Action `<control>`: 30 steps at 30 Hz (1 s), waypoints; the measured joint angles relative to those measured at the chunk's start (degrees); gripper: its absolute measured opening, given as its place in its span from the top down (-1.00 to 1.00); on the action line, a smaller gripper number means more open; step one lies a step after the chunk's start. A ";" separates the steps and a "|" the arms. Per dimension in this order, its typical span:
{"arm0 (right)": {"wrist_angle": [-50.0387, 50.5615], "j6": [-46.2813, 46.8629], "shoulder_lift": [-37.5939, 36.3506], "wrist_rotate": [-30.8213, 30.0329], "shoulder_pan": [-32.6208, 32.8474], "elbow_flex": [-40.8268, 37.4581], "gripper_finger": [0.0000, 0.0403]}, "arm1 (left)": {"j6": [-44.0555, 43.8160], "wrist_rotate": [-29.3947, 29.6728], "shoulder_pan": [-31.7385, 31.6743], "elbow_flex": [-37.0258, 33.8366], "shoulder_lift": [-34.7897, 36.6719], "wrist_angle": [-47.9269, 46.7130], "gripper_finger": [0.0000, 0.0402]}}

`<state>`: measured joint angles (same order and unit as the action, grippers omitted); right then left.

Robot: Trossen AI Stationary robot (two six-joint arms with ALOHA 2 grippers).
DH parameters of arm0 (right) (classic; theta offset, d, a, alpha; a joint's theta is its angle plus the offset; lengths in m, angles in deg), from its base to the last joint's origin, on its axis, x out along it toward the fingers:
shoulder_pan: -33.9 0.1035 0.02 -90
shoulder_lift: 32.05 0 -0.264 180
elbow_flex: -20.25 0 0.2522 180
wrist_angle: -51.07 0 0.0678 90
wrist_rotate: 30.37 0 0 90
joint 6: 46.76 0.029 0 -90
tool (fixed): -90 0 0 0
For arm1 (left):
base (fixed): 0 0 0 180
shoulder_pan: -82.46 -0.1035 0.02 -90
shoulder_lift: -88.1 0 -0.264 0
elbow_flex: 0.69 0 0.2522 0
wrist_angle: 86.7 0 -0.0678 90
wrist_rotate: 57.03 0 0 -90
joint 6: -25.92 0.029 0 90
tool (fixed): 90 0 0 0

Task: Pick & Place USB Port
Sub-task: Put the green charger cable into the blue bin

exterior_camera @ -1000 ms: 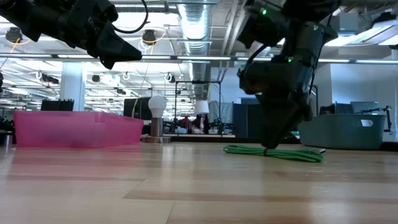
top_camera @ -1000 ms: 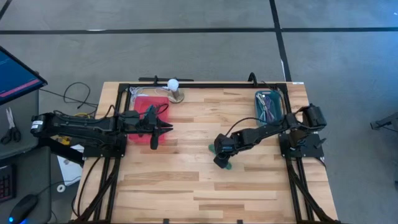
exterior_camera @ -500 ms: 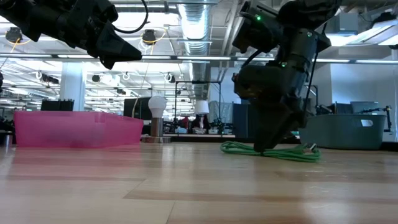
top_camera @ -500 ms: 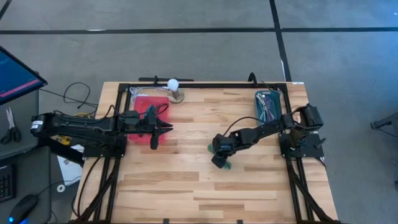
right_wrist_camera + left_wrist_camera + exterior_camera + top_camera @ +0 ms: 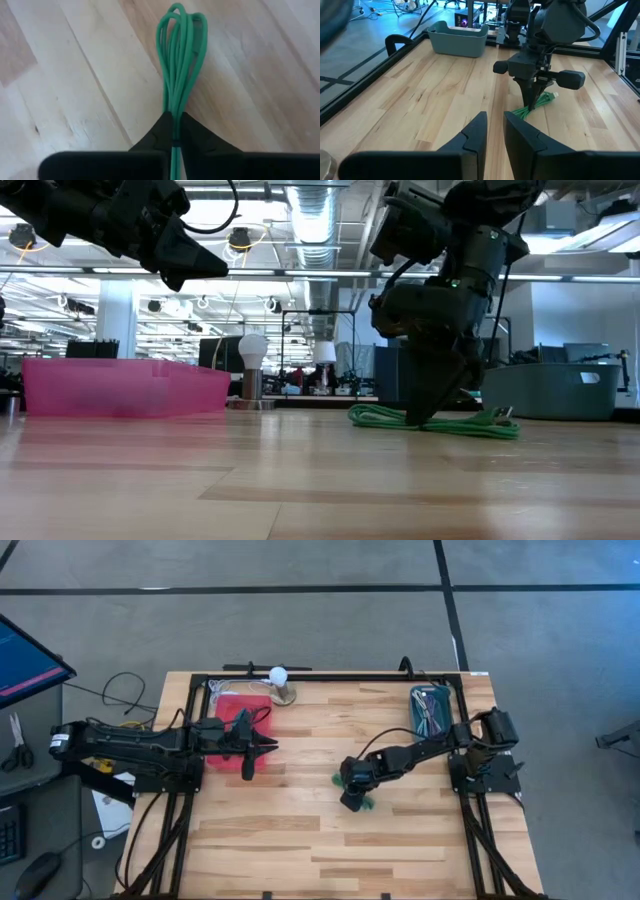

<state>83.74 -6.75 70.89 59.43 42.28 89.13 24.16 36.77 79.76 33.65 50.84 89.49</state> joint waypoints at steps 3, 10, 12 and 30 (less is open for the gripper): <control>4.79 -2.19 -0.37 -1.29 -0.41 1.66 0.97 | 0.00 0.00 0.00 0.00 0.00 -0.01 0.69; 21.93 -5.52 -5.88 -11.73 -1.22 7.48 0.98 | 0.00 0.00 0.00 0.00 0.00 -0.02 0.69; 24.45 -5.60 -8.24 -14.30 -1.18 8.72 0.98 | 0.00 0.00 0.00 -0.04 0.06 -0.02 0.69; 53.98 4.03 -33.21 -29.80 -10.01 8.94 1.00 | 0.00 0.00 0.00 -0.09 -0.85 0.44 0.69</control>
<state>137.72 -2.73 37.67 29.63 32.27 98.07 24.16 36.77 79.76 33.56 49.99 89.93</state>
